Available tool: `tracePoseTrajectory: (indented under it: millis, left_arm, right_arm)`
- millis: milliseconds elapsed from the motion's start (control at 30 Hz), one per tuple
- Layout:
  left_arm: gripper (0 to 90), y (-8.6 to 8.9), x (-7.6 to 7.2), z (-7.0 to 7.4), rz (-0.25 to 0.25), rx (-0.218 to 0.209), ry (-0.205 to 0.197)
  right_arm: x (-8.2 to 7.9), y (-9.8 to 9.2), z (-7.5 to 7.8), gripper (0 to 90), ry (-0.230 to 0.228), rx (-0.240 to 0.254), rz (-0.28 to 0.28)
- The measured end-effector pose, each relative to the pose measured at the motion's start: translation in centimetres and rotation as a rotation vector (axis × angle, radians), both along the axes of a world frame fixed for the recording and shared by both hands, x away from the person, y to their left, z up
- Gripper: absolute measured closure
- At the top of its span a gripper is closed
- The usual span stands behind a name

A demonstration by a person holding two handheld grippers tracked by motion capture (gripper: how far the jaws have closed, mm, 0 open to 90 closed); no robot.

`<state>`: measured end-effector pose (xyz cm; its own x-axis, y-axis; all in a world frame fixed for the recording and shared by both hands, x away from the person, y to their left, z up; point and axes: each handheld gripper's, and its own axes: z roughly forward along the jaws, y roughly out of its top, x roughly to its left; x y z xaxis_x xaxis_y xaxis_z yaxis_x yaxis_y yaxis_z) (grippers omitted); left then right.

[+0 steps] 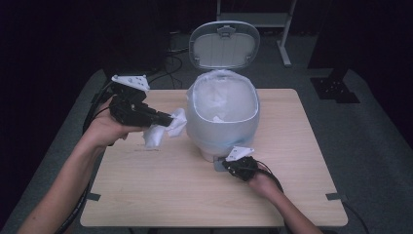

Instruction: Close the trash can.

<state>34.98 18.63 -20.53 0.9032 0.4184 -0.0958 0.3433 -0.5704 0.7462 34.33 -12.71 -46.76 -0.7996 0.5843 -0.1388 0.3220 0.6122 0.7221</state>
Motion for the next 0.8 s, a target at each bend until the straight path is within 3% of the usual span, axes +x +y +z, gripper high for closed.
tracePoseTrajectory:
  millis: [800]
  left_arm:
    - [85.4, -1.5, 1.0, 1.7, -0.014, 0.006, -0.014]
  right_arm:
    - [0.1, -0.1, -0.1, 88.1, 0.003, 0.014, 0.004]
